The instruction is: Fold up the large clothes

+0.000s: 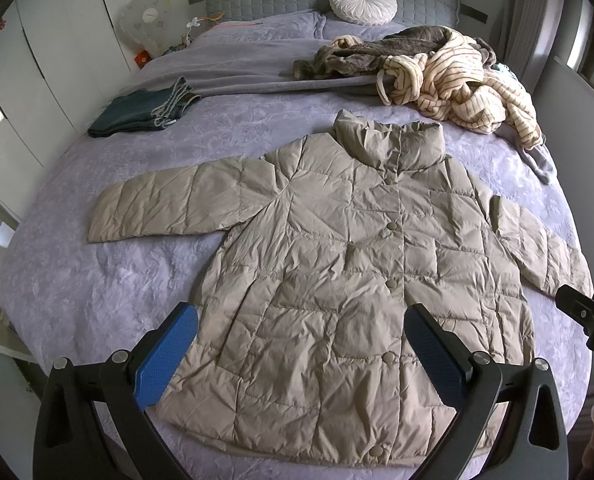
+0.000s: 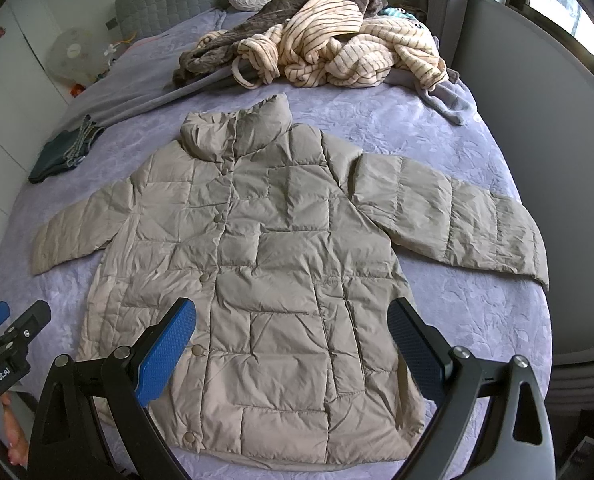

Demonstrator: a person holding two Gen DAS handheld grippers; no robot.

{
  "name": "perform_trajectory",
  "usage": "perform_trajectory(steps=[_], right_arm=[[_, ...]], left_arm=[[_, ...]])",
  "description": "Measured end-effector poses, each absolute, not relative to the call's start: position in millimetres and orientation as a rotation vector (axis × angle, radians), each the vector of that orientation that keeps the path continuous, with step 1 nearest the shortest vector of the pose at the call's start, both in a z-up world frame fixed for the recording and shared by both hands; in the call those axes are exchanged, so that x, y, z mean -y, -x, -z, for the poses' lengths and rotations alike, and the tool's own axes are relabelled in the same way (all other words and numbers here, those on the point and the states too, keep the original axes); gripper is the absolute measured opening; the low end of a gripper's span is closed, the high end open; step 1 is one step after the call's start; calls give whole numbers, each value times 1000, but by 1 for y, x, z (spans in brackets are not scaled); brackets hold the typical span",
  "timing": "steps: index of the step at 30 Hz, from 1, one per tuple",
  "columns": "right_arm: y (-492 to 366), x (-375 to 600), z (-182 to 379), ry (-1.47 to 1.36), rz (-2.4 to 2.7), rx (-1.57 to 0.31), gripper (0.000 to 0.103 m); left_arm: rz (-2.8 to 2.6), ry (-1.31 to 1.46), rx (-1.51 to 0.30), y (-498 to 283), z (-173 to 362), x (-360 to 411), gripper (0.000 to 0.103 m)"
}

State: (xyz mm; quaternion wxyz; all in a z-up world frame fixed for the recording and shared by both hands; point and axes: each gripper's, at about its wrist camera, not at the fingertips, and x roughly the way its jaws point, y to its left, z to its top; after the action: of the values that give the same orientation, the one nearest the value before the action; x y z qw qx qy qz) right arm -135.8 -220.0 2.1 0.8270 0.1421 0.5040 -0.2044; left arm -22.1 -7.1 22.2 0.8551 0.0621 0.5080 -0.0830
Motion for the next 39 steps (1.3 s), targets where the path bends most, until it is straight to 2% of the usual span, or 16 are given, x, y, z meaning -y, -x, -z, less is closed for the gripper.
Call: perform_trajectory(steps=[11, 18, 19, 23, 28, 39], right_arm=[[127, 204, -5, -293, 430, -1083, 97], [104, 183, 15, -314, 408, -1093, 98], [98, 179, 20, -308, 407, -1103, 103], [73, 160, 41, -292, 390, -1123, 103], [37, 132, 82, -332, 349, -1213, 103], [-18, 78, 163, -379, 248, -1253, 103]], left_arm=[[185, -76, -1105, 2, -12, -26, 103], [194, 27, -1183, -35, 36, -73, 103], [201, 50, -1193, -44, 44, -83, 103], [206, 149, -1222, -84, 82, -125, 103], [167, 286, -1222, -131, 131, -178, 103], [103, 643, -1209, -228, 239, -287, 103]])
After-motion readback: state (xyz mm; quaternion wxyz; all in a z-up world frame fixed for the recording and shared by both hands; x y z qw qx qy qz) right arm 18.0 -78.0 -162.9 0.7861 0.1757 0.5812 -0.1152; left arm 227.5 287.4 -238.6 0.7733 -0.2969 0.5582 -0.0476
